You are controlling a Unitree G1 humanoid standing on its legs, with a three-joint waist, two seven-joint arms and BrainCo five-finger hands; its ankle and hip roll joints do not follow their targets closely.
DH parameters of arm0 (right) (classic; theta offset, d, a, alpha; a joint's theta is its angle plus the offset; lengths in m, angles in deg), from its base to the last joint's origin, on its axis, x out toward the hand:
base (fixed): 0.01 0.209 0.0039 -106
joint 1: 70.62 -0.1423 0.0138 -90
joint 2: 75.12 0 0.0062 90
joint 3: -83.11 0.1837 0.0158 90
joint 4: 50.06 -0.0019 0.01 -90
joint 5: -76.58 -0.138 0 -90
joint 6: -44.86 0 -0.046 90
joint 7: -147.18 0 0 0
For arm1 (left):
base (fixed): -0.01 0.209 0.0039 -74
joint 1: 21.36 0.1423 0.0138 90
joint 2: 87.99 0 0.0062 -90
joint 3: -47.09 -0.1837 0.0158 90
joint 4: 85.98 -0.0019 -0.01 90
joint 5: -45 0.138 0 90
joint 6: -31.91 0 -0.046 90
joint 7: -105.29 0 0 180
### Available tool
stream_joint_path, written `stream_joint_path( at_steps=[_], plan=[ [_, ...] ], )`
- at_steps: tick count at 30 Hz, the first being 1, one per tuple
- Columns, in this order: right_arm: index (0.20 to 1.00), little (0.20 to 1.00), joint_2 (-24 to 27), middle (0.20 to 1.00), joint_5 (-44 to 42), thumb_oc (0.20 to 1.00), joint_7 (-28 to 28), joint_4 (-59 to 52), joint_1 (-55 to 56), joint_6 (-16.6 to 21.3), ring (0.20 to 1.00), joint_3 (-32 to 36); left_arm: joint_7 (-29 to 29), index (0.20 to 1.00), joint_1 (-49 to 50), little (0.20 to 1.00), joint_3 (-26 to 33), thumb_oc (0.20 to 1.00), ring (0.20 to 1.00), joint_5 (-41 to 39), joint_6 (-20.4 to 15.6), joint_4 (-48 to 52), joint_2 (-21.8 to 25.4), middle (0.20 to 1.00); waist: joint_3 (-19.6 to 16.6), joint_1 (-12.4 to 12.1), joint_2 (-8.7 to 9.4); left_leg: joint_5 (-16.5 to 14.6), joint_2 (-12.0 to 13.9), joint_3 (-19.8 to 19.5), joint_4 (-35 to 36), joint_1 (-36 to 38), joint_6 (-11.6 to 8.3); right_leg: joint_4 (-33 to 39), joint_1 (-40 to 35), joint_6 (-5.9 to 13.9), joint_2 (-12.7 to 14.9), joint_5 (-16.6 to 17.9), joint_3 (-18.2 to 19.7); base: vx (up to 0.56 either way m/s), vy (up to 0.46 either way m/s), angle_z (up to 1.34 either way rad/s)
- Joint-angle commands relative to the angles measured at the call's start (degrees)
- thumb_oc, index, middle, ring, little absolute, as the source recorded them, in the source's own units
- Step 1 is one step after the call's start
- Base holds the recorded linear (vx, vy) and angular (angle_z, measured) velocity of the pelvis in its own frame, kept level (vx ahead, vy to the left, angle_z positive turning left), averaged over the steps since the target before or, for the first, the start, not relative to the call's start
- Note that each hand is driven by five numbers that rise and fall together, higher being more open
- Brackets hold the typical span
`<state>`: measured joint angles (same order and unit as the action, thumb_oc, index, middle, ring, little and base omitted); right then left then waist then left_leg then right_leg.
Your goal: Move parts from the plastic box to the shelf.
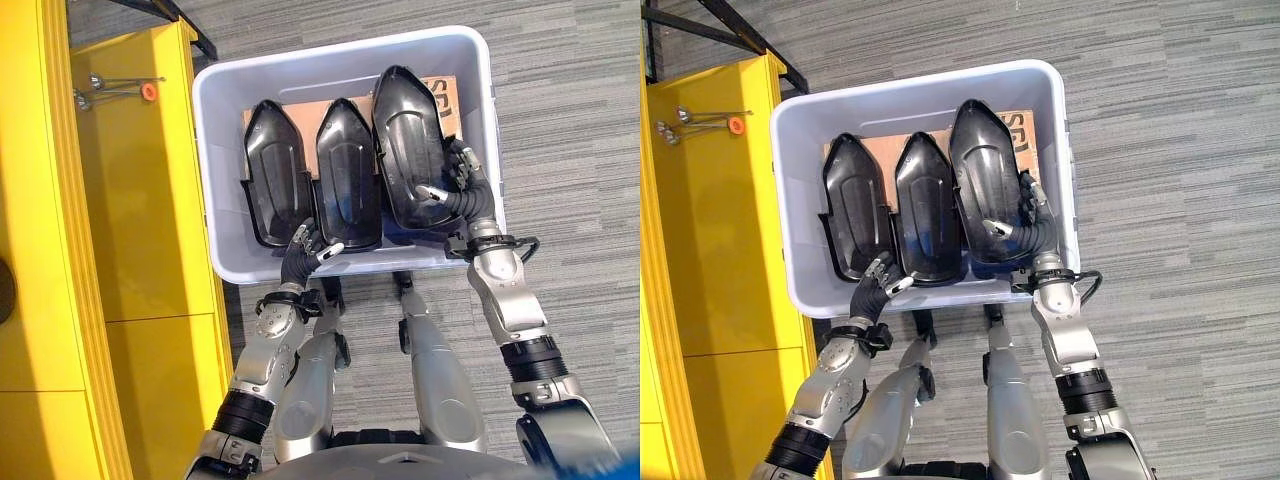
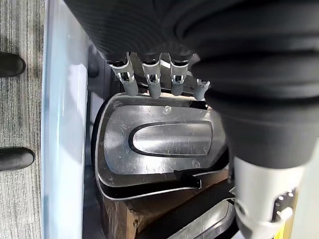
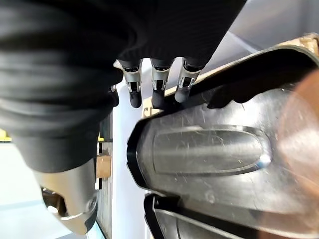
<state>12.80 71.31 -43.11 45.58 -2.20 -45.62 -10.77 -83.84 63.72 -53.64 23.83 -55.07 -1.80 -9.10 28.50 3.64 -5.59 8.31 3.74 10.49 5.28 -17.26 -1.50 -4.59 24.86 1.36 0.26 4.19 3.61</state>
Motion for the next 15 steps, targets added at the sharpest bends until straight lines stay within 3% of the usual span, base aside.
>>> stream_joint_path(
  at_steps=[1, 4, 15],
  plan=[
    [1.000, 1.000, 2.5, 1.000, 8.9, 1.000, -5.0, -5.1, -2.3, 4.3, 1.000, 3.2, -0.5, 1.000, 0.2, 1.000, 0.8, 1.000, 1.000, 1.9, -3.0, 2.9, 2.0, 1.000, -0.8, 0.5, 3.59, -3.8, -3.4, -1.7, -0.3, 2.5, -1.64, 9.6, -5.4, 3.86, 4.7, 7.1, -2.9, 0.00, 0.000, 0.00],
    [1.000, 1.000, 6.7, 1.000, 14.3, 1.000, -8.4, -3.9, -4.9, 4.8, 1.000, 3.2, -1.0, 1.000, -0.3, 1.000, -0.1, 1.000, 1.000, 2.2, -3.4, 4.3, 2.5, 1.000, -0.6, 0.4, 3.02, -3.9, -3.4, -1.5, -0.3, 2.1, -1.69, 9.6, -4.9, 3.87, 4.8, 7.1, -2.8, 0.00, 0.002, -0.01],
    [1.000, 1.000, 8.8, 1.000, 15.2, 1.000, -9.7, -2.1, -6.7, 4.4, 1.000, 2.6, -1.2, 1.000, 0.0, 1.000, -0.6, 1.000, 1.000, 1.9, -3.4, 4.8, 2.7, 1.000, 0.0, 0.1, 2.53, -3.8, -3.2, -1.8, -0.3, 1.3, -1.81, 9.6, -4.1, 3.83, 4.7, 7.1, -3.0, 0.00, 0.000, 0.00]
  ],
)
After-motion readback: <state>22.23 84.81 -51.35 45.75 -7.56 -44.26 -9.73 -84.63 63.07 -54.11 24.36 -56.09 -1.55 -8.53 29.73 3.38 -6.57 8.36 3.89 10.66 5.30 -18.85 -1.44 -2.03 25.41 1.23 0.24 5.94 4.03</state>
